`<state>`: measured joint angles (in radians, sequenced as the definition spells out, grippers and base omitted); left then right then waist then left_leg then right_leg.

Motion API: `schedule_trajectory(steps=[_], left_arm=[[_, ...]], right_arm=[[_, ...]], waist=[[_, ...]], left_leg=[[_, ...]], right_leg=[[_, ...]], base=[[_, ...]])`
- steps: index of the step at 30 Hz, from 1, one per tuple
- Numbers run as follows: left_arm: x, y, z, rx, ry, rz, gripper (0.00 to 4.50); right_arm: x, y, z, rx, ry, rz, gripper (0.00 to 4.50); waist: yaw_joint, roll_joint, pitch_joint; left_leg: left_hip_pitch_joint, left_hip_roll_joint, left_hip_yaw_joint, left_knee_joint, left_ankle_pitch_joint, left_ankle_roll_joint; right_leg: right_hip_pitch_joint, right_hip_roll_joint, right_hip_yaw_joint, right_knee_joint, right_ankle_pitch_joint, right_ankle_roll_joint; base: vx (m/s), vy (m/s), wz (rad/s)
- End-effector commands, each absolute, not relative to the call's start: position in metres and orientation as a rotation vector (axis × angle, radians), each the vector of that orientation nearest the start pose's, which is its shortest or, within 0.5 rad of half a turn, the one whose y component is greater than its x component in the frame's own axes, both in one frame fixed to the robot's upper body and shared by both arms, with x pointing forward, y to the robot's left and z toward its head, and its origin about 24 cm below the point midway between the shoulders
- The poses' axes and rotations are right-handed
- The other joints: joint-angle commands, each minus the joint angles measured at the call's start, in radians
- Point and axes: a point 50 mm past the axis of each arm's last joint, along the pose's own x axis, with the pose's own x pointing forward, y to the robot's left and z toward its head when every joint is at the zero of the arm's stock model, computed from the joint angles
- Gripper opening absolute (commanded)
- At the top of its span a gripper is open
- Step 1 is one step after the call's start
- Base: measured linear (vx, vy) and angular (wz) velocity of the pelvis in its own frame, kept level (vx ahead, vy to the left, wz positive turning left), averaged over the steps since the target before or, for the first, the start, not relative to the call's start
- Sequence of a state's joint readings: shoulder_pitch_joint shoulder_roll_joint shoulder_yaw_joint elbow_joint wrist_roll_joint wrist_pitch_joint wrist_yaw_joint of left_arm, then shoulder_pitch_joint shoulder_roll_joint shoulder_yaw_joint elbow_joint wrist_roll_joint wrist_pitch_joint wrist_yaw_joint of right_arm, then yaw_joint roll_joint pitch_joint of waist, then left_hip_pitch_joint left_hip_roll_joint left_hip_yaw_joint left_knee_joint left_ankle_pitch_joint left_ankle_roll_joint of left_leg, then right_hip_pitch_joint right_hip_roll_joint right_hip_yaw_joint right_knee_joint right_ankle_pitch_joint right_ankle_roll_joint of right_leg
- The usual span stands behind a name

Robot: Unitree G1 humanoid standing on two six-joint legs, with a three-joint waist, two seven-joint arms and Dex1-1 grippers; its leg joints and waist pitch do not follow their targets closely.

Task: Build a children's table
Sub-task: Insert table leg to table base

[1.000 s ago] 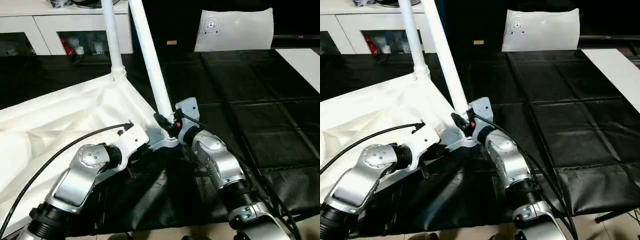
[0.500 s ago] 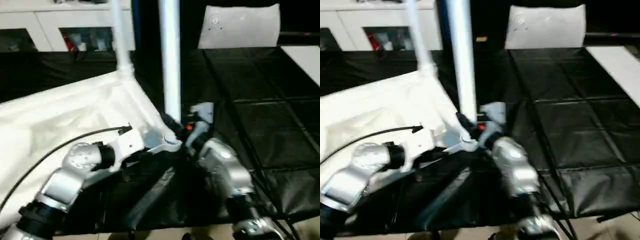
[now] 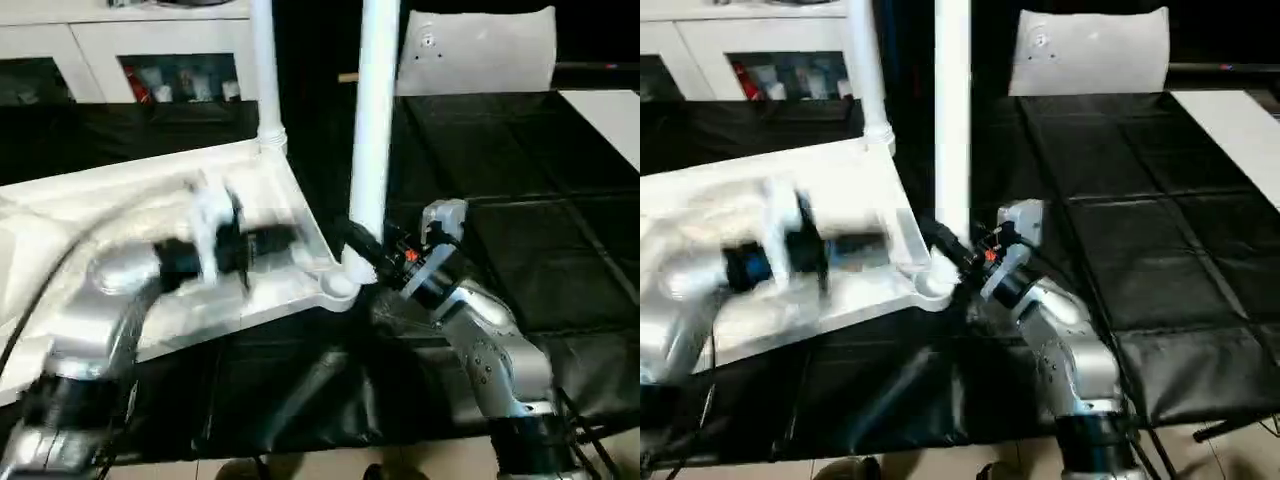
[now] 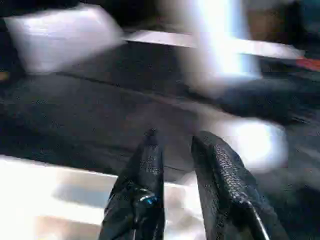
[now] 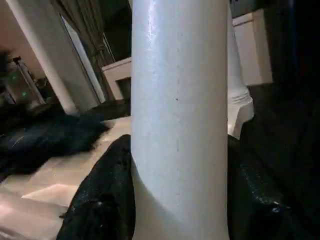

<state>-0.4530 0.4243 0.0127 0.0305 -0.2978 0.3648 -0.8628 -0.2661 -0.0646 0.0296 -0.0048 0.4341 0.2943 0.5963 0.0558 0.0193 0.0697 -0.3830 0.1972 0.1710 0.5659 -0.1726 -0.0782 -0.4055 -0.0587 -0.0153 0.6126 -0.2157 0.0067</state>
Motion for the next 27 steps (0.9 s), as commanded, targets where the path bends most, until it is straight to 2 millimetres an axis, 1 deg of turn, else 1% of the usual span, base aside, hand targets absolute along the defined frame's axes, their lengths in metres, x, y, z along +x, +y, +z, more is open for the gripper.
schedule_trajectory(steps=[1, 2, 3, 4, 5, 6, 7, 8, 9, 10, 11, 12, 13, 14, 16, 17, 18, 19, 20, 21, 22, 23, 24, 25, 26, 27], left_arm=[[0.323, 0.172, 0.145, 0.173, 0.035, -0.752, 1.32], [0.328, 0.173, 0.147, 0.182, 0.037, -0.71, 1.37], [0.34, 0.169, 0.157, 0.171, 0.026, -0.614, 1.45], [0.345, 0.166, 0.162, 0.156, 0.016, -0.57, 1.59], [0.35, 0.16, 0.168, 0.125, 0.006, -0.558, 1.73], [0.354, 0.152, 0.174, 0.102, -0.008, -0.56, 1.79], [0.357, 0.139, 0.179, 0.092, -0.021, -0.591, 1.79], [0.358, 0.135, 0.181, 0.09, -0.024, -0.602, 1.8], [0.359, 0.125, 0.184, 0.1, -0.034, -0.637, 1.85], [0.356, 0.111, 0.188, 0.103, -0.057, -0.706, 1.85], [0.356, 0.111, 0.188, 0.103, -0.057, -0.706, 1.85], [0.35, 0.096, 0.195, 0.083, -0.086, -0.796, 1.9], [0.341, 0.084, 0.202, 0.057, -0.111, -0.894, 1.9], [0.339, 0.082, 0.203, 0.049, -0.112, -0.914, 1.9], [0.325, 0.072, 0.208, 0.032, -0.119, -1.023, 1.9], [0.325, 0.072, 0.208, 0.032, -0.119, -1.023, 1.9], [0.315, 0.067, 0.209, 0.042, -0.115, -1.101, 1.9], [0.306, 0.062, 0.211, 0.055, -0.118, -1.169, 1.9], [0.301, 0.06, 0.211, 0.057, -0.115, -1.203, 1.9], [0.293, 0.057, 0.21, 0.071, -0.111, -1.261, 1.9], [0.29, 0.055, 0.209, 0.074, -0.104, -1.285, 1.9], [0.287, 0.055, 0.209, 0.076, -0.097, -1.299, 1.9], [0.286, 0.054, 0.207, 0.091, -0.093, -1.302, 1.9], [0.285, 0.053, 0.207, 0.1, -0.089, -1.301, 1.9], [0.288, 0.055, 0.203, 0.14, -0.084, -1.248, 1.9], [0.288, 0.055, 0.203, 0.141, -0.084, -1.246, 1.9]], right_arm=[[0.283, -0.097, 0.1, 0.338, -0.056, 0.805, 1.91], [0.282, -0.096, 0.099, 0.336, -0.05, 0.807, 1.91], [0.281, -0.093, 0.099, 0.347, -0.034, 0.819, 1.91], [0.28, -0.092, 0.098, 0.356, -0.026, 0.827, 1.91], [0.28, -0.09, 0.098, 0.342, -0.02, 0.83, 1.91], [0.279, -0.088, 0.097, 0.323, -0.021, 0.834, 1.91], [0.279, -0.086, 0.094, 0.284, 0.004, 0.831, 1.91], [0.279, -0.085, 0.093, 0.273, 0.016, 0.834, 1.91], [0.279, -0.084, 0.091, 0.246, 0.034, 0.838, 1.91], [0.279, -0.084, 0.088, 0.224, 0.052, 0.834, 1.91], [0.279, -0.084, 0.088, 0.224, 0.052, 0.834, 1.91], [0.279, -0.085, 0.086, 0.195, 0.063, 0.827, 1.91], [0.28, -0.086, 0.084, 0.164, 0.068, 0.821, 1.91], [0.28, -0.086, 0.084, 0.161, 0.069, 0.818, 1.91], [0.281, -0.089, 0.083, 0.144, 0.068, 0.8, 1.91], [0.281, -0.089, 0.083, 0.144, 0.068, 0.8, 1.91], [0.282, -0.09, 0.082, 0.137, 0.068, 0.788, 1.91], [0.283, -0.091, 0.082, 0.127, 0.067, 0.781, 1.91], [0.284, -0.091, 0.082, 0.122, 0.067, 0.777, 1.91], [0.285, -0.091, 0.082, 0.113, 0.067, 0.769, 1.91], [0.286, -0.092, 0.082, 0.107, 0.067, 0.765, 1.91], [0.286, -0.092, 0.082, 0.104, 0.066, 0.762, 1.91], [0.287, -0.092, 0.082, 0.1, 0.066, 0.76, 1.91], [0.288, -0.091, 0.082, 0.099, 0.065, 0.758, 1.91], [0.289, -0.091, 0.083, 0.098, 0.063, 0.756, 1.91], [0.289, -0.091, 0.083, 0.098, 0.063, 0.756, 1.91]], waist=[[-0.002, 0.003, -0.059], [-0.002, 0.003, -0.06], [-0.002, 0.002, -0.062], [0.001, 0.004, -0.064], [0.003, 0.004, -0.064], [0.004, 0.0, -0.064], [0.008, 0.0, -0.065], [0.009, -0.001, -0.066], [0.01, -0.003, -0.066], [0.012, 0.0, -0.067], [0.011, -0.002, -0.067], [0.012, -0.005, -0.067], [0.013, 0.002, -0.068], [0.013, -0.001, -0.068], [0.012, -0.001, -0.068], [0.011, -0.002, -0.067], [0.009, -0.004, -0.065], [0.009, -0.002, -0.064], [0.008, -0.001, -0.064], [0.007, -0.005, -0.062], [0.004, -0.004, -0.06], [0.004, -0.002, -0.061], [0.003, -0.003, -0.061], [0.003, -0.002, -0.059], [0.003, -0.001, -0.06], [0.003, 0.0, -0.059]], left_leg=[[0.015, 0.015, 0.0, -0.056, -0.125, 0.0], [0.017, 0.015, 0.0, -0.054, -0.122, 0.0], [0.015, 0.014, -0.001, -0.051, -0.103, 0.003], [0.018, 0.014, -0.002, -0.049, -0.101, 0.0], [0.02, 0.014, -0.001, -0.049, -0.1, 0.004], [0.013, 0.013, -0.002, -0.049, -0.088, 0.006], [0.015, 0.012, -0.001, -0.046, -0.08, 0.006], [0.015, 0.013, -0.001, -0.046, -0.076, 0.007], [0.011, 0.012, -0.002, -0.045, -0.061, 0.009], [0.011, 0.011, -0.002, -0.043, -0.053, 0.012], [0.009, 0.01, -0.001, -0.042, -0.052, 0.016], [0.007, 0.009, -0.001, -0.042, -0.05, 0.022], [0.009, 0.01, -0.002, -0.04, -0.048, 0.022], [0.009, 0.01, -0.001, -0.04, -0.045, 0.023], [0.007, 0.011, -0.001, -0.04, -0.047, 0.031], [0.006, 0.011, -0.001, -0.04, -0.052, 0.031], [0.007, 0.011, 0.0, -0.041, -0.065, 0.034], [0.008, 0.012, 0.0, -0.042, -0.073, 0.034], [0.009, 0.013, -0.001, -0.042, -0.079, 0.033], [0.01, 0.016, 0.001, -0.043, -0.091, 0.03], [0.008, 0.012, 0.001, -0.044, -0.093, 0.028], [0.011, 0.014, 0.001, -0.044, -0.096, 0.027], [0.013, 0.014, 0.002, -0.043, -0.1, 0.025], [0.013, 0.014, 0.002, -0.045, -0.111, 0.021], [0.014, 0.015, 0.001, -0.045, -0.114, 0.017], [0.015, 0.017, 0.001, -0.046, -0.119, 0.016]], right_leg=[[0.056, -0.046, 0.028, -0.057, 0.049, -0.189], [0.055, -0.045, 0.028, -0.057, 0.054, -0.186], [0.057, -0.044, 0.028, -0.053, 0.085, -0.185], [0.058, -0.046, 0.027, -0.052, 0.093, -0.189], [0.055, -0.047, 0.027, -0.055, 0.092, -0.194], [0.06, -0.048, 0.027, -0.052, 0.102, -0.204], [0.057, -0.048, 0.027, -0.053, 0.105, -0.208], [0.058, -0.049, 0.027, -0.052, 0.11, -0.211], [0.061, -0.049, 0.026, -0.05, 0.124, -0.213], [0.062, -0.05, 0.027, -0.049, 0.136, -0.215], [0.063, -0.05, 0.027, -0.05, 0.143, -0.216], [0.065, -0.051, 0.027, -0.049, 0.149, -0.218], [0.064, -0.052, 0.026, -0.049, 0.156, -0.223], [0.065, -0.051, 0.027, -0.048, 0.164, -0.228], [0.066, -0.051, 0.026, -0.046, 0.175, -0.246], [0.067, -0.051, 0.026, -0.046, 0.169, -0.247], [0.067, -0.05, 0.026, -0.049, 0.144, -0.246], [0.066, -0.051, 0.026, -0.05, 0.119, -0.247], [0.065, -0.051, 0.026, -0.051, 0.105, -0.247], [0.062, -0.05, 0.026, -0.052, 0.081, -0.245], [0.064, -0.046, 0.025, -0.054, 0.064, -0.237], [0.062, -0.047, 0.026, -0.055, 0.055, -0.234], [0.06, -0.045, 0.026, -0.057, 0.042, -0.228], [0.059, -0.046, 0.027, -0.058, 0.023, -0.224], [0.058, -0.045, 0.026, -0.058, 0.017, -0.22], [0.056, -0.045, 0.026, -0.06, 0.01, -0.218]], base=[[0.0, 0.0, 0.0], [0.0, 0.0, 0.0], [0.0, 0.0, 0.0], [0.0, 0.0, 0.0], [0.0, 0.0, 0.0], [0.0, 0.0, 0.0], [0.0, 0.0, 0.0], [0.0, 0.0, 0.0], [0.0, 0.0, 0.0], [0.0, 0.0, 0.0], [0.0, 0.0, 0.0], [0.0, 0.0, 0.0], [0.0, 0.0, 0.0], [0.0, 0.0, 0.0], [0.0, 0.0, 0.0], [0.0, 0.0, 0.0], [0.0, 0.0, 0.0], [0.0, 0.0, 0.0], [0.0, 0.0, 0.0], [0.0, 0.0, 0.0], [0.0, 0.0, 0.0], [0.0, 0.0, 0.0], [0.0, 0.0, 0.0], [0.0, 0.0, 0.0], [0.0, 0.0, 0.0], [0.0, 0.0, 0.0]])
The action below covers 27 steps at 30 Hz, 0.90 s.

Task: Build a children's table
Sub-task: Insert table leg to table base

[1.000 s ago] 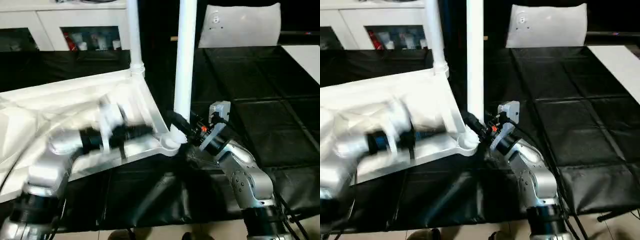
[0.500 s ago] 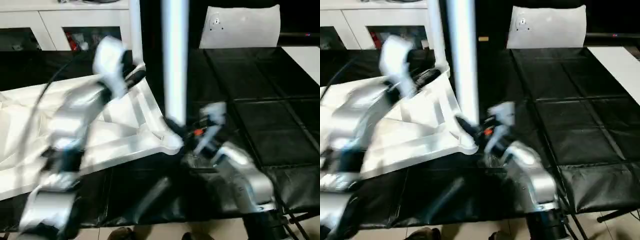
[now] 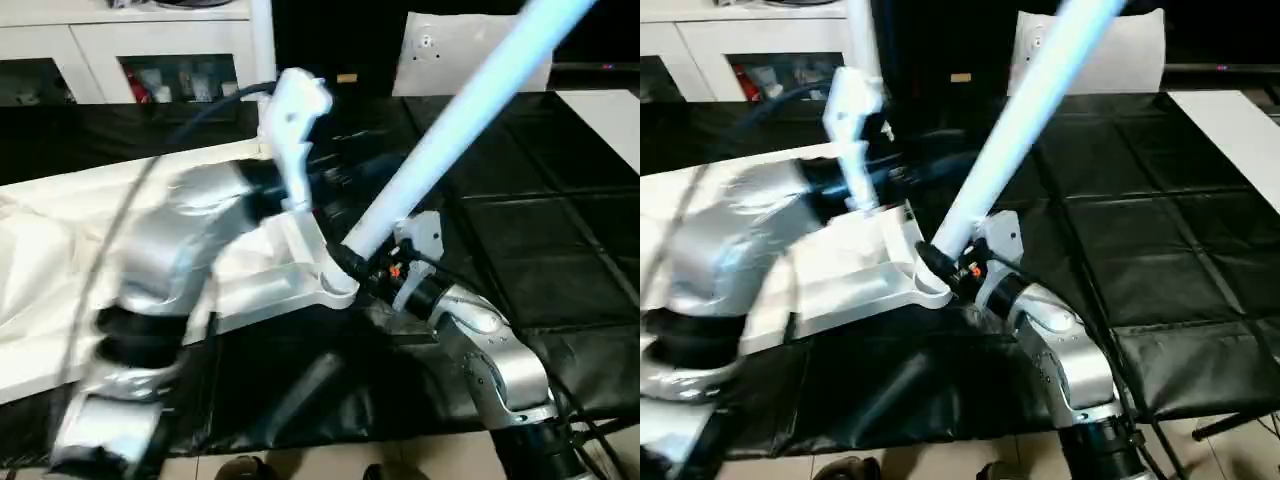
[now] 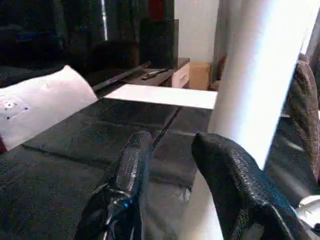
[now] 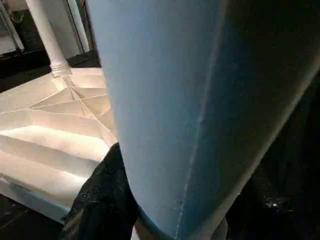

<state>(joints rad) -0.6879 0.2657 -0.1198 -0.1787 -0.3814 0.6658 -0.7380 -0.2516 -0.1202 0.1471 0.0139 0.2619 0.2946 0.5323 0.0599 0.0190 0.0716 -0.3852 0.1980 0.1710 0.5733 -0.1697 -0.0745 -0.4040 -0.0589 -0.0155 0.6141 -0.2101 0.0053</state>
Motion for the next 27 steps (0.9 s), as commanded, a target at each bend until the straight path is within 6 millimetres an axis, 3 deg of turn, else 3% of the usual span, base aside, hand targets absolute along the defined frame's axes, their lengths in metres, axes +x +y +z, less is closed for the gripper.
schedule_trajectory(steps=[1, 3, 4, 8, 12, 13, 14, 15, 17, 19, 20, 21, 24, 27], left_arm=[[0.29, 0.056, 0.202, 0.155, -0.084, -1.226, 1.9], [0.297, 0.063, 0.203, 0.132, -0.087, -1.148, 2.07], [0.307, 0.076, 0.206, 0.123, -0.096, -1.037, 2.18], [0.311, 0.103, 0.198, 0.179, -0.063, -0.958, 2.59], [0.3, 0.127, 0.169, 0.212, 0.105, -0.955, 2.88], [0.292, 0.132, 0.154, 0.218, 0.195, -0.965, 2.88], [0.282, 0.135, 0.137, 0.209, 0.284, -0.989, 3.01], [0.282, 0.135, 0.137, 0.209, 0.284, -0.989, 3.08], [0.272, 0.135, 0.119, 0.203, 0.354, -1.013, 3.08], [0.263, 0.135, 0.103, 0.197, 0.388, -1.039, 3.1], [0.262, 0.135, 0.101, 0.198, 0.388, -1.041, 2.82], [0.261, 0.136, 0.096, 0.198, 0.392, -1.036, 2.76], [0.266, 0.144, 0.083, 0.209, 0.415, -0.972, 2.71], [0.272, 0.149, 0.077, 0.253, 0.422, -0.945, 2.34]], right_arm=[[0.289, -0.091, 0.083, 0.099, 0.062, 0.755, 1.91], [0.29, -0.091, 0.084, 0.101, 0.058, 0.75, 1.91], [0.291, -0.094, 0.085, 0.105, 0.055, 0.735, 1.91], [0.293, -0.101, 0.085, 0.111, 0.062, 0.706, 1.91], [0.295, -0.107, 0.085, 0.106, 0.071, 0.701, 1.91], [0.296, -0.108, 0.085, 0.105, 0.077, 0.702, 1.91], [0.296, -0.108, 0.085, 0.1, 0.087, 0.707, 1.91], [0.296, -0.108, 0.085, 0.1, 0.087, 0.707, 1.91], [0.295, -0.108, 0.084, 0.091, 0.098, 0.72, 1.91], [0.294, -0.108, 0.082, 0.087, 0.107, 0.727, 1.91], [0.294, -0.108, 0.082, 0.086, 0.109, 0.728, 1.91], [0.294, -0.108, 0.082, 0.085, 0.111, 0.729, 1.91], [0.293, -0.108, 0.081, 0.08, 0.117, 0.736, 1.91], [0.292, -0.107, 0.081, 0.077, 0.122, 0.743, 1.91]], waist=[[-0.001, 0.001, -0.061], [-0.001, 0.001, -0.062], [-0.002, 0.001, -0.062], [-0.005, 0.0, -0.062], [-0.013, 0.006, -0.064], [-0.012, 0.008, -0.066], [-0.014, 0.005, -0.066], [-0.013, 0.006, -0.065], [-0.011, 0.01, -0.064], [-0.004, 0.007, -0.06], [-0.005, 0.006, -0.057], [-0.002, 0.009, -0.057], [-0.004, 0.005, -0.056], [-0.004, 0.005, -0.059]], left_leg=[[0.017, 0.015, 0.0, -0.053, -0.131, 0.008], [0.016, 0.015, 0.0, -0.054, -0.127, 0.0], [0.015, 0.013, 0.0, -0.052, -0.125, -0.003], [0.013, 0.009, -0.001, -0.053, -0.126, -0.005], [0.016, 0.012, -0.002, -0.053, -0.108, -0.009], [0.021, 0.013, 0.0, -0.052, -0.106, -0.008], [0.016, 0.014, -0.001, -0.054, -0.103, -0.007], [0.017, 0.014, -0.001, -0.054, -0.103, -0.006], [0.022, 0.014, 0.002, -0.054, -0.116, -0.004], [0.021, 0.016, 0.001, -0.057, -0.155, -0.008], [0.019, 0.016, 0.001, -0.06, -0.166, -0.01], [0.023, 0.017, 0.001, -0.06, -0.184, -0.016], [0.021, 0.015, 0.0, -0.063, -0.2, -0.025], [0.021, 0.014, -0.001, -0.061, -0.187, -0.026]], right_leg=[[0.056, -0.046, 0.026, -0.061, -0.006, -0.211], [0.056, -0.045, 0.026, -0.06, 0.002, -0.207], [0.056, -0.044, 0.026, -0.059, 0.013, -0.205], [0.058, -0.043, 0.026, -0.059, 0.001, -0.19], [0.055, -0.041, 0.025, -0.054, 0.038, -0.197], [0.051, -0.04, 0.025, -0.053, 0.05, -0.203], [0.054, -0.041, 0.023, -0.05, 0.057, -0.208], [0.053, -0.042, 0.023, -0.051, 0.055, -0.208], [0.048, -0.04, 0.025, -0.055, 0.038, -0.211], [0.046, -0.044, 0.026, -0.06, -0.021, -0.206], [0.047, -0.045, 0.027, -0.063, -0.04, -0.202], [0.043, -0.044, 0.028, -0.065, -0.067, -0.194], [0.043, -0.043, 0.029, -0.069, -0.104, -0.173], [0.043, -0.044, 0.029, -0.068, -0.093, -0.162]], base=[[0.0, 0.0, 0.0], [0.0, 0.0, 0.0], [0.0, 0.0, 0.0], [0.0, 0.0, 0.0], [0.0, 0.0, 0.0], [0.0, 0.0, 0.0], [0.0, 0.0, 0.0], [0.0, 0.0, 0.0], [0.0, 0.0, 0.0], [0.0, 0.0, 0.0], [0.0, 0.0, 0.0], [0.0, 0.0, 0.0], [0.0, 0.0, 0.0], [0.0, 0.0, 0.0]])
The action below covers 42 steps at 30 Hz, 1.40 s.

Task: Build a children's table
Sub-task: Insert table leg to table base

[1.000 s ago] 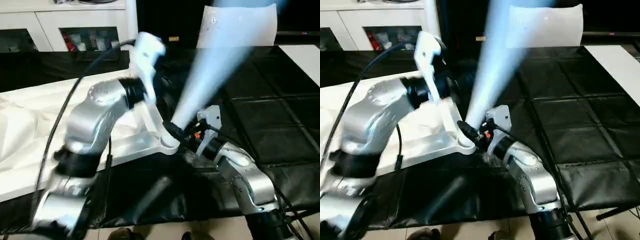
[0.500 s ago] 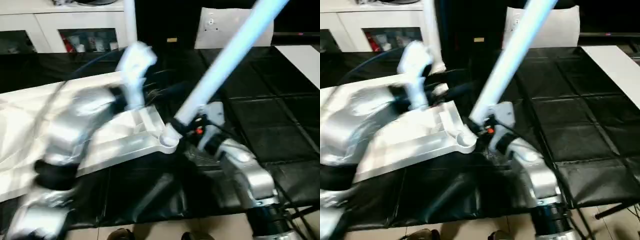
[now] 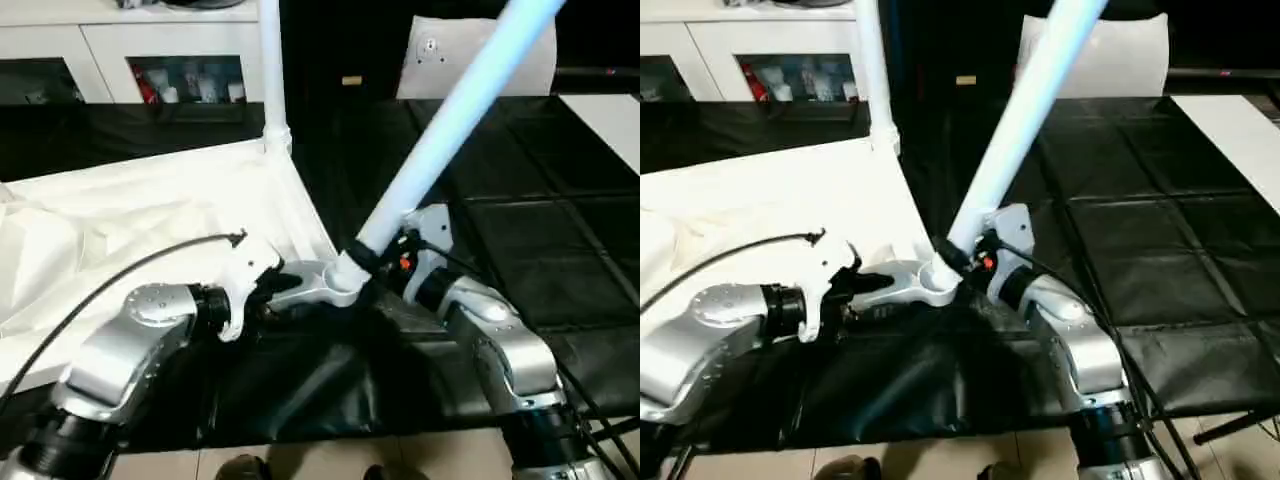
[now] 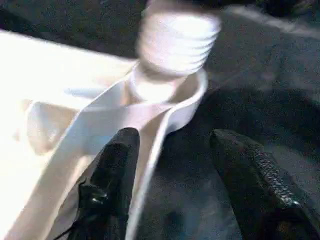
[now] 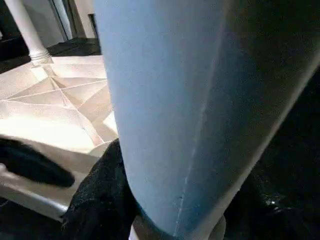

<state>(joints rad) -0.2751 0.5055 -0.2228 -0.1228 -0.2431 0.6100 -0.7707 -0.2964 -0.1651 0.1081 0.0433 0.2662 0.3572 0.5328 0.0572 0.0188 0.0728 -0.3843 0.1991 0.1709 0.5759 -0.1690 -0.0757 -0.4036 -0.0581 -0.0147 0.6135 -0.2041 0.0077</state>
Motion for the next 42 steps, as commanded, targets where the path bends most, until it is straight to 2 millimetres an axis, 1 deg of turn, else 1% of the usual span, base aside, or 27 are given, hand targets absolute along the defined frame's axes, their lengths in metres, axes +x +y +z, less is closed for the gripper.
schedule_trajectory(steps=[1, 2, 3, 7, 8, 12, 13, 14, 15, 17, 18, 19, 21, 24, 25, 26, 29, 30, 31, 32, 33, 36, 37, 38, 40, 41, 42], left_arm=[[0.277, 0.15, 0.075, 0.266, 0.43, -0.935, 2.34], [0.277, 0.15, 0.075, 0.266, 0.43, -0.935, 2.32], [0.279, 0.151, 0.074, 0.27, 0.436, -0.941, 2.04], [0.283, 0.152, 0.07, 0.289, 0.438, -0.968, 1.86], [0.283, 0.151, 0.068, 0.31, 0.442, -0.999, 1.64], [0.281, 0.152, 0.067, 0.317, 0.475, -1.072, 1.5], [0.281, 0.153, 0.066, 0.316, 0.482, -1.085, 1.32], [0.28, 0.153, 0.066, 0.318, 0.486, -1.088, 1.32], [0.279, 0.154, 0.065, 0.325, 0.503, -1.107, 1.11], [0.279, 0.157, 0.064, 0.353, 0.511, -1.115, 1.09], [0.28, 0.158, 0.063, 0.369, 0.512, -1.107, 0.87], [0.282, 0.16, 0.062, 0.38, 0.511, -1.094, 0.87], [0.285, 0.162, 0.062, 0.393, 0.506, -1.084, 0.72], [0.288, 0.161, 0.066, 0.367, 0.478, -1.09, 0.55], [0.288, 0.16, 0.067, 0.364, 0.473, -1.097, 0.55], [0.288, 0.16, 0.067, 0.373, 0.479, -1.107, 0.32], [0.287, 0.161, 0.064, 0.393, 0.491, -1.122, 0.22], [0.287, 0.161, 0.064, 0.4, 0.492, -1.13, 0.1], [0.286, 0.161, 0.063, 0.405, 0.493, -1.145, 0.1], [0.285, 0.161, 0.063, 0.411, 0.492, -1.16, 0.03], [0.282, 0.161, 0.062, 0.434, 0.494, -1.187, 0.03], [0.279, 0.162, 0.061, 0.47, 0.498, -1.225, 0.0], [0.278, 0.162, 0.061, 0.489, 0.495, -1.241, 0.0], [0.278, 0.162, 0.061, 0.489, 0.495, -1.241, 0.0], [0.277, 0.163, 0.059, 0.523, 0.499, -1.265, 0.0], [0.278, 0.164, 0.058, 0.545, 0.493, -1.263, 0.0], [0.279, 0.164, 0.058, 0.552, 0.488, -1.261, 0.0]], right_arm=[[0.292, -0.107, 0.08, 0.074, 0.123, 0.746, 1.91], [0.292, -0.107, 0.08, 0.074, 0.123, 0.746, 1.91], [0.291, -0.106, 0.08, 0.07, 0.124, 0.748, 1.91], [0.291, -0.107, 0.08, 0.067, 0.124, 0.751, 1.91], [0.291, -0.107, 0.08, 0.065, 0.125, 0.752, 1.91], [0.291, -0.109, 0.08, 0.061, 0.127, 0.751, 1.91], [0.291, -0.109, 0.08, 0.059, 0.128, 0.75, 1.91], [0.291, -0.109, 0.08, 0.058, 0.128, 0.75, 1.91], [0.291, -0.109, 0.08, 0.058, 0.128, 0.75, 1.91], [0.291, -0.109, 0.08, 0.055, 0.129, 0.752, 1.91], [0.291, -0.108, 0.081, 0.054, 0.132, 0.762, 1.91], [0.291, -0.107, 0.081, 0.053, 0.135, 0.778, 1.91], [0.29, -0.103, 0.082, 0.041, 0.149, 0.82, 1.91], [0.288, -0.097, 0.084, 0.017, 0.172, 0.888, 1.91], [0.288, -0.096, 0.085, 0.012, 0.178, 0.903, 1.91], [0.289, -0.093, 0.087, -0.003, 0.184, 0.927, 1.9], [0.294, -0.089, 0.089, -0.032, 0.196, 0.965, 1.9], [0.295, -0.087, 0.09, -0.048, 0.198, 0.98, 1.9], [0.297, -0.086, 0.09, -0.059, 0.205, 0.989, 1.9], [0.298, -0.084, 0.09, -0.067, 0.215, 0.995, 1.9], [0.301, -0.082, 0.089, -0.091, 0.232, 1.01, 1.9], [0.303, -0.081, 0.086, -0.121, 0.264, 1.023, 1.9], [0.304, -0.08, 0.085, -0.131, 0.274, 1.026, 1.9], [0.304, -0.08, 0.085, -0.131, 0.274, 1.026, 1.9], [0.306, -0.079, 0.081, -0.144, 0.307, 1.035, 1.9], [0.306, -0.08, 0.075, -0.162, 0.35, 1.044, 1.9], [0.305, -0.08, 0.074, -0.169, 0.364, 1.05, 1.9]], waist=[[-0.001, 0.006, -0.061], [-0.001, 0.006, -0.061], [-0.001, 0.006, -0.062], [0.001, 0.006, -0.065], [0.0, 0.007, -0.065], [0.0, 0.011, -0.063], [0.0, 0.011, -0.063], [0.0, 0.011, -0.063], [0.0, 0.011, -0.063], [0.0, 0.011, -0.063], [-0.001, 0.013, -0.062], [-0.002, 0.009, -0.062], [0.0, 0.012, -0.063], [0.0, 0.008, -0.061], [0.0, 0.009, -0.062], [-0.001, 0.009, -0.062], [-0.003, 0.009, -0.062], [-0.004, 0.008, -0.063], [-0.004, 0.01, -0.064], [-0.005, 0.006, -0.064], [-0.004, 0.005, -0.065], [-0.003, 0.005, -0.066], [-0.003, 0.002, -0.065], [-0.004, 0.003, -0.065], [-0.005, 0.002, -0.062], [-0.005, 0.003, -0.061], [-0.004, 0.0, -0.059]], left_leg=[[0.021, 0.013, -0.001, -0.063, -0.179, -0.025], [0.02, 0.011, 0.0, -0.062, -0.173, -0.023], [0.02, 0.012, -0.001, -0.062, -0.168, -0.023], [0.019, 0.012, -0.001, -0.06, -0.142, -0.017], [0.019, 0.011, -0.001, -0.059, -0.139, -0.014], [0.022, 0.013, 0.0, -0.061, -0.166, -0.021], [0.022, 0.013, 0.0, -0.062, -0.171, -0.022], [0.023, 0.014, 0.0, -0.062, -0.175, -0.023], [0.023, 0.014, -0.001, -0.062, -0.174, -0.024], [0.022, 0.013, -0.001, -0.062, -0.174, -0.024], [0.021, 0.013, -0.001, -0.062, -0.169, -0.024], [0.021, 0.013, 0.0, -0.061, -0.166, -0.021], [0.022, 0.013, -0.001, -0.061, -0.16, -0.019], [0.023, 0.013, 0.0, -0.061, -0.172, -0.019], [0.023, 0.014, 0.0, -0.061, -0.171, -0.018], [0.021, 0.014, -0.001, -0.061, -0.168, -0.019], [0.021, 0.014, -0.001, -0.06, -0.165, -0.017], [0.021, 0.014, -0.001, -0.06, -0.159, -0.016], [0.021, 0.014, -0.001, -0.059, -0.151, -0.015], [0.021, 0.014, -0.001, -0.059, -0.146, -0.014], [0.02, 0.014, 0.0, -0.056, -0.121, -0.008], [0.02, 0.013, 0.001, -0.054, -0.107, 0.002], [0.019, 0.013, 0.0, -0.056, -0.104, 0.005], [0.019, 0.014, 0.001, -0.056, -0.107, 0.005], [0.02, 0.015, 0.002, -0.058, -0.131, 0.001], [0.022, 0.016, 0.002, -0.058, -0.139, -0.003], [0.022, 0.016, 0.002, -0.059, -0.149, -0.008]], right_leg=[[0.043, -0.045, 0.028, -0.066, -0.085, -0.167], [0.043, -0.044, 0.029, -0.065, -0.076, -0.168], [0.043, -0.045, 0.028, -0.063, -0.061, -0.173], [0.047, -0.046, 0.027, -0.057, -0.005, -0.19], [0.047, -0.045, 0.027, -0.057, 0.004, -0.192], [0.045, -0.047, 0.028, -0.059, -0.026, -0.198], [0.045, -0.047, 0.028, -0.06, -0.031, -0.199], [0.044, -0.048, 0.028, -0.06, -0.035, -0.2], [0.045, -0.047, 0.028, -0.059, -0.032, -0.202], [0.045, -0.046, 0.027, -0.059, -0.033, -0.202], [0.046, -0.047, 0.028, -0.057, -0.022, -0.202], [0.046, -0.046, 0.028, -0.058, -0.015, -0.201], [0.048, -0.047, 0.027, -0.057, -0.008, -0.202], [0.047, -0.047, 0.028, -0.059, -0.024, -0.205], [0.047, -0.049, 0.029, -0.058, -0.027, -0.206], [0.048, -0.049, 0.028, -0.056, -0.024, -0.209], [0.047, -0.049, 0.028, -0.056, -0.02, -0.213], [0.048, -0.049, 0.028, -0.056, -0.015, -0.216], [0.048, -0.049, 0.027, -0.053, -0.001, -0.219], [0.048, -0.048, 0.027, -0.053, 0.007, -0.222], [0.049, -0.048, 0.027, -0.049, 0.048, -0.227], [0.051, -0.048, 0.027, -0.047, 0.076, -0.232], [0.052, -0.049, 0.027, -0.046, 0.068, -0.231], [0.051, -0.05, 0.027, -0.047, 0.063, -0.23], [0.05, -0.05, 0.027, -0.05, 0.021, -0.227], [0.048, -0.051, 0.027, -0.051, 0.007, -0.227], [0.048, -0.051, 0.028, -0.053, -0.015, -0.221]], base=[[0.0, 0.0, 0.0], [0.0, 0.0, 0.0], [0.0, 0.0, 0.0], [0.0, 0.0, 0.0], [0.0, 0.0, 0.0], [0.0, 0.0, 0.0], [0.0, 0.0, 0.0], [0.0, 0.0, 0.0], [0.0, 0.0, 0.0], [0.0, 0.0, 0.0], [0.0, 0.0, 0.0], [0.0, 0.0, 0.0], [0.0, 0.0, 0.0], [0.0, 0.0, 0.0], [0.0, 0.0, 0.0], [0.0, 0.0, 0.0], [0.0, 0.0, 0.0], [0.0, 0.0, 0.0], [0.0, 0.0, 0.0], [0.0, 0.0, 0.0], [0.0, 0.0, 0.0], [0.0, 0.0, 0.0], [0.0, 0.0, 0.0], [0.0, 0.0, 0.0], [0.0, 0.0, 0.0], [0.0, 0.0, 0.0], [0.0, 0.0, 0.0]])
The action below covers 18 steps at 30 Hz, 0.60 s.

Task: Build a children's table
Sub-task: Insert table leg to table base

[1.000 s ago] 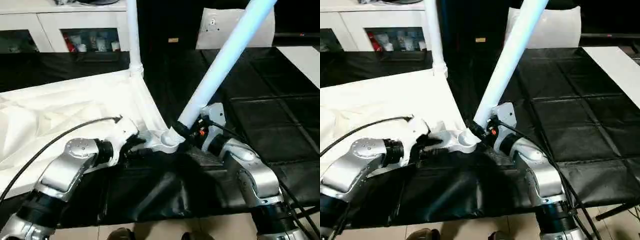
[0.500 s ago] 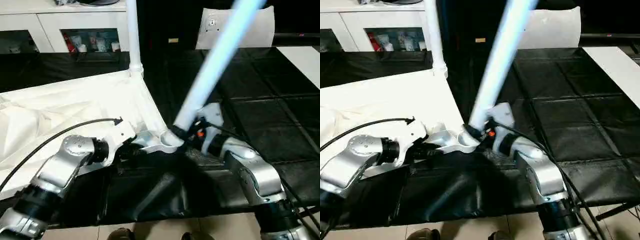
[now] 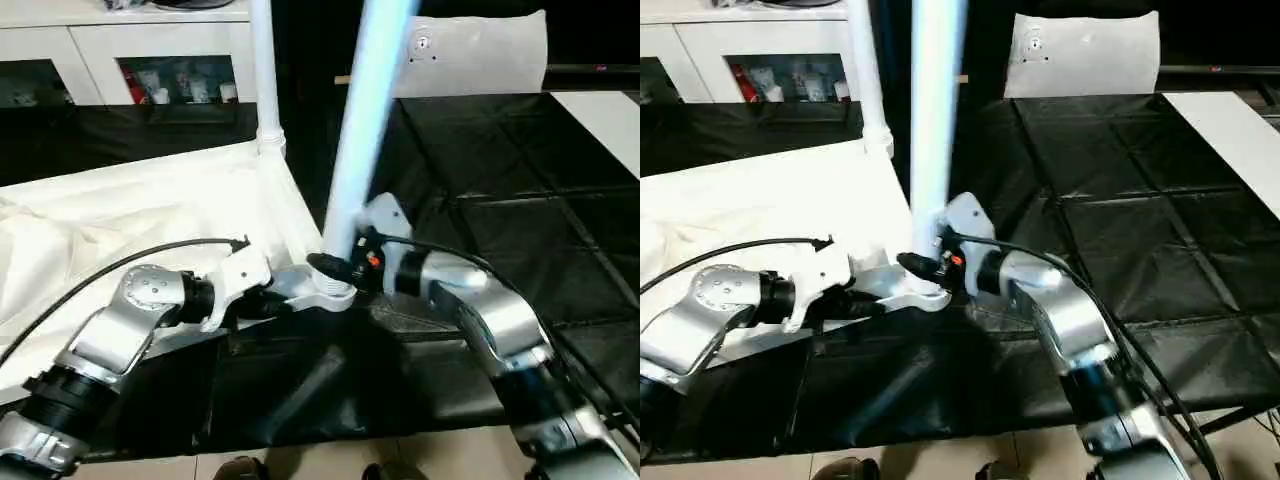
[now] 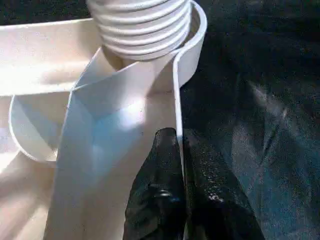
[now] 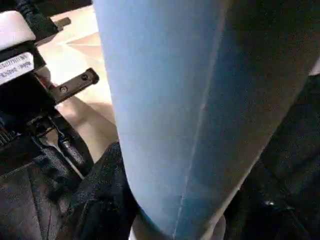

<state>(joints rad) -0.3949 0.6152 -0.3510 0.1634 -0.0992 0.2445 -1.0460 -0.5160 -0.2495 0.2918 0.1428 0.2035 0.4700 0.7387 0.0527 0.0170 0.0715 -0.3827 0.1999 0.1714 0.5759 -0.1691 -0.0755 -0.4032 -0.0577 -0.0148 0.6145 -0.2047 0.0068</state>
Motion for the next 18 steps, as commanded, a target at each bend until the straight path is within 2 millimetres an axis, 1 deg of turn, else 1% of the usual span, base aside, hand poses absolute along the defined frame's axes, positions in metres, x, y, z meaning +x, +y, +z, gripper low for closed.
schedule_trajectory(steps=[1, 4, 5, 7, 8, 9, 10, 11, 14, 15, 16, 17, 18], left_arm=[[0.28, 0.165, 0.058, 0.56, 0.482, -1.258, 0.0], [0.281, 0.166, 0.059, 0.561, 0.478, -1.257, 0.0], [0.283, 0.166, 0.06, 0.549, 0.471, -1.256, 0.0], [0.285, 0.166, 0.062, 0.55, 0.436, -1.271, 0.0], [0.285, 0.166, 0.063, 0.552, 0.43, -1.276, 0.0], [0.285, 0.166, 0.063, 0.555, 0.421, -1.283, 0.0], [0.285, 0.167, 0.065, 0.565, 0.402, -1.307, 0.0], [0.285, 0.167, 0.065, 0.565, 0.402, -1.307, 0.0], [0.284, 0.167, 0.068, 0.6, 0.373, -1.368, 0.0], [0.284, 0.165, 0.069, 0.617, 0.352, -1.408, 0.0], [0.284, 0.165, 0.069, 0.617, 0.352, -1.408, 0.0], [0.285, 0.165, 0.069, 0.632, 0.342, -1.415, 0.0], [0.286, 0.163, 0.07, 0.63, 0.336, -1.418, 0.0]], right_arm=[[0.304, -0.082, 0.073, -0.173, 0.379, 1.056, 1.9], [0.303, -0.084, 0.072, -0.166, 0.388, 1.054, 1.9], [0.302, -0.086, 0.072, -0.173, 0.396, 1.054, 1.9], [0.301, -0.09, 0.071, -0.182, 0.405, 1.055, 1.9], [0.301, -0.09, 0.072, -0.182, 0.406, 1.055, 1.9], [0.301, -0.091, 0.072, -0.182, 0.407, 1.053, 1.9], [0.301, -0.092, 0.072, -0.179, 0.406, 1.051, 1.9], [0.301, -0.092, 0.072, -0.179, 0.406, 1.051, 1.9], [0.3, -0.094, 0.072, -0.176, 0.408, 1.049, 1.9], [0.297, -0.094, 0.07, -0.17, 0.413, 1.054, 1.9], [0.297, -0.094, 0.07, -0.17, 0.413, 1.054, 1.9], [0.296, -0.093, 0.069, -0.168, 0.414, 1.054, 1.9], [0.295, -0.092, 0.069, -0.161, 0.417, 1.056, 1.9]], waist=[[0.001, 0.006, -0.057], [0.002, 0.003, -0.058], [0.002, 0.005, -0.06], [0.003, 0.004, -0.059], [0.004, 0.005, -0.059], [0.004, 0.005, -0.06], [0.004, 0.008, -0.061], [0.004, 0.006, -0.061], [0.005, 0.006, -0.061], [0.007, 0.01, -0.061], [0.01, 0.009, -0.06], [0.01, 0.011, -0.06], [0.01, 0.009, -0.061]], left_leg=[[0.023, 0.017, 0.001, -0.061, -0.165, -0.015], [0.025, 0.017, 0.001, -0.062, -0.181, -0.027], [0.026, 0.016, 0.001, -0.062, -0.179, -0.03], [0.025, 0.016, 0.001, -0.061, -0.178, -0.03], [0.025, 0.015, 0.001, -0.061, -0.18, -0.029], [0.025, 0.015, 0.001, -0.061, -0.184, -0.03], [0.026, 0.016, 0.001, -0.061, -0.185, -0.029], [0.026, 0.016, 0.001, -0.061, -0.184, -0.029], [0.026, 0.017, 0.001, -0.062, -0.192, -0.03], [0.028, 0.018, 0.001, -0.062, -0.199, -0.033], [0.029, 0.018, 0.002, -0.063, -0.204, -0.035], [0.028, 0.018, 0.0, -0.064, -0.205, -0.037], [0.029, 0.019, 0.001, -0.064, -0.209, -0.041]], right_leg=[[0.045, -0.052, 0.029, -0.056, -0.037, -0.216], [0.045, -0.052, 0.03, -0.057, -0.053, -0.21], [0.045, -0.051, 0.03, -0.057, -0.049, -0.21], [0.046, -0.051, 0.03, -0.056, -0.041, -0.213], [0.046, -0.051, 0.03, -0.057, -0.044, -0.212], [0.047, -0.051, 0.03, -0.058, -0.047, -0.211], [0.044, -0.052, 0.03, -0.057, -0.041, -0.214], [0.045, -0.051, 0.03, -0.058, -0.037, -0.215], [0.045, -0.052, 0.03, -0.057, -0.045, -0.216], [0.043, -0.052, 0.03, -0.058, -0.051, -0.215], [0.042, -0.052, 0.031, -0.06, -0.059, -0.211], [0.043, -0.053, 0.03, -0.059, -0.06, -0.211], [0.043, -0.052, 0.03, -0.058, -0.058, -0.211]], base=[[0.0, 0.0, 0.0], [0.0, 0.0, 0.0], [0.0, 0.0, 0.0], [0.0, 0.0, 0.0], [0.0, 0.0, 0.0], [0.0, 0.0, 0.0], [0.0, 0.0, 0.0], [0.0, 0.0, 0.0], [0.0, 0.0, 0.0], [0.0, 0.0, 0.0], [0.0, 0.0, 0.0], [0.0, 0.0, 0.0], [0.0, 0.0, 0.0]])
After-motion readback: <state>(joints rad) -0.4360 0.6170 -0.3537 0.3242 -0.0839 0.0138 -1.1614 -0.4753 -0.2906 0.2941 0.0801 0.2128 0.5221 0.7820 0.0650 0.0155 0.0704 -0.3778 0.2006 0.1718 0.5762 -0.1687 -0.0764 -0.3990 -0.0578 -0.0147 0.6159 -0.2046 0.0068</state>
